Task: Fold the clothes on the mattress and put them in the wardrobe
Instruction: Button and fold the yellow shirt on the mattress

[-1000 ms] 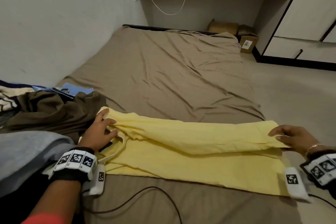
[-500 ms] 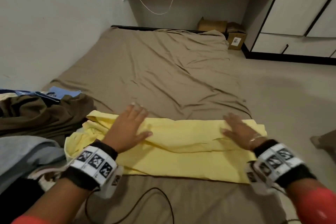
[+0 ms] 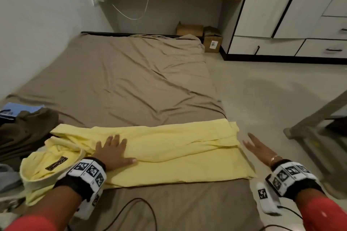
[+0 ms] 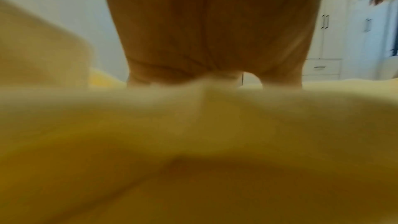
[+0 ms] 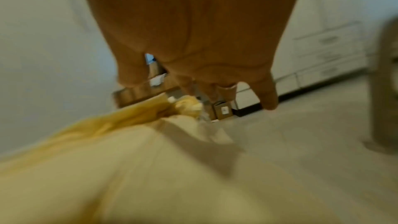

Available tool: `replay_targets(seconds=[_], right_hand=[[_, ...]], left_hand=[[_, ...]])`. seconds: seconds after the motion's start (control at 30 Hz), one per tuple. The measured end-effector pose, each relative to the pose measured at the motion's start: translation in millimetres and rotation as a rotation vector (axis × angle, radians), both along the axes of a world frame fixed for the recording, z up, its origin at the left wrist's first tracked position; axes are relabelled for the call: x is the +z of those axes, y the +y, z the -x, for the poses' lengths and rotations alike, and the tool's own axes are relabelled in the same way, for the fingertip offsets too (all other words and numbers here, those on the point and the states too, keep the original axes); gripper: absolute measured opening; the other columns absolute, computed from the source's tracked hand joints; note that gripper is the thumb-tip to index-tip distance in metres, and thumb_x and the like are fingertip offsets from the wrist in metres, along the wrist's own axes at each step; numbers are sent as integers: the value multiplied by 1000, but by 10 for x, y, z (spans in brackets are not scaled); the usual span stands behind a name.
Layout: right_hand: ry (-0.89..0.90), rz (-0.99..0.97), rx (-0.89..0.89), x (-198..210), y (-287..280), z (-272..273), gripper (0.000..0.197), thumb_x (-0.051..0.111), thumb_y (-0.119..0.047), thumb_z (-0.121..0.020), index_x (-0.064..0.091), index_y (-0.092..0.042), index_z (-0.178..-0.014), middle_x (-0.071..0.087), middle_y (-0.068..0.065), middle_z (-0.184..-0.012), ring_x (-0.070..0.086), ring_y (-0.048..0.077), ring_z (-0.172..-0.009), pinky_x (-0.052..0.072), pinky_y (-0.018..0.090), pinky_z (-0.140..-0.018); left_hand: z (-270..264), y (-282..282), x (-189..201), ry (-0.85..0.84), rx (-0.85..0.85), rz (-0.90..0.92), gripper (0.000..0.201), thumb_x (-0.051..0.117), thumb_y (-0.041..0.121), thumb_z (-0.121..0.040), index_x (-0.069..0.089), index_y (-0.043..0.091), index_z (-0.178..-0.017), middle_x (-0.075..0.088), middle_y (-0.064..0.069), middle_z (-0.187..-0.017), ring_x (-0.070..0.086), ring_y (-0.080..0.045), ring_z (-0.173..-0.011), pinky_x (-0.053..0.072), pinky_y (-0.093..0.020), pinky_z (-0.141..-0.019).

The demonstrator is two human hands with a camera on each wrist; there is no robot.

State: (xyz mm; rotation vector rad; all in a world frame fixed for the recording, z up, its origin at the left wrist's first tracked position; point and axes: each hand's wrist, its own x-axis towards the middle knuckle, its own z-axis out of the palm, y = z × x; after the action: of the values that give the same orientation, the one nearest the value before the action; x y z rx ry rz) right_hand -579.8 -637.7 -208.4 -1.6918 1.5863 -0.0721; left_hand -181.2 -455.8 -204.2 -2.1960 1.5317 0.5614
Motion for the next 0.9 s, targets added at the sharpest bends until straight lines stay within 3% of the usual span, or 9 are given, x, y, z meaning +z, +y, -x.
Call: replay_targets(seconds=[0.1,0.2,0.3,0.43,0.5,0.63,0.7,0.77,0.9], right_hand=[[-299,-341,-400,-114,-21,242,69,30,-62,-89,42,-11,-134,55,10,-119,51,28,-108,42,43,-87],[-420,-429,-473,-314,-80,195,72,27,-61,-91,48,-3,-127,59,12,-98,55,26,-89,44,38,-76],[-549,-424,-503,-360,-163,75,73,33,-62,-89,52,0,-123,63,15,-102,58,30,-100,43,42,-91],[-695,-494,-433,-287,-231,14,41,47,-45,-92,63,-10,-102,72,13,-82,68,25,-70,52,34,-64],[-703,-440,-352,-272,-260,-19,34,59,-32,-87,61,-5,-109,71,11,-78,68,22,-66,54,28,-57],[-504,-263,-119,-198,-372,-1,58,70,-13,-74,49,-2,-127,58,4,-94,55,16,-79,45,26,-67],[-464,-234,-12,-117,-394,60,58,68,-20,-68,51,-9,-123,57,1,-99,55,10,-81,45,19,-63],[-437,-201,25,-95,-407,128,44,68,-23,-81,53,-14,-121,59,0,-103,56,8,-83,46,15,-61],[-436,-286,-168,-307,-368,216,60,47,-65,-80,64,-15,-109,63,13,-112,59,25,-99,46,41,-94]], left_hand=[[383,-229,149,60,-155,76,126,2,97,-49,-6,21,-149,-14,-6,-157,-6,-25,-145,5,-48,-116],[827,-462,125,181,-318,80,152,-19,96,-15,-11,24,-148,-18,-4,-156,-9,-22,-145,-1,-44,-115],[1113,-611,52,261,-406,80,151,-12,99,-17,-13,24,-148,-19,-5,-156,-10,-22,-145,-2,-43,-115],[1262,-668,-56,230,-482,23,151,-5,99,-15,-19,24,-146,-23,-5,-154,-14,-25,-144,-5,-46,-114],[1292,-668,-79,210,-485,4,150,-3,98,-16,-21,24,-145,-24,-6,-154,-15,-27,-143,-5,-48,-114],[1328,-674,-128,207,-470,3,148,-2,98,-17,-24,25,-144,-26,-6,-153,-17,-29,-143,-5,-50,-113],[1370,-693,-129,219,-470,18,147,2,98,-20,-24,24,-144,-26,-6,-153,-18,-29,-143,-5,-50,-113],[1444,-702,-107,212,-479,38,141,16,95,-31,-22,22,-145,-26,-6,-153,-17,-28,-143,-5,-51,-114],[1599,-686,-37,202,-476,34,126,58,75,-65,-21,18,-146,-24,-7,-154,-17,-29,-143,-5,-55,-114]])
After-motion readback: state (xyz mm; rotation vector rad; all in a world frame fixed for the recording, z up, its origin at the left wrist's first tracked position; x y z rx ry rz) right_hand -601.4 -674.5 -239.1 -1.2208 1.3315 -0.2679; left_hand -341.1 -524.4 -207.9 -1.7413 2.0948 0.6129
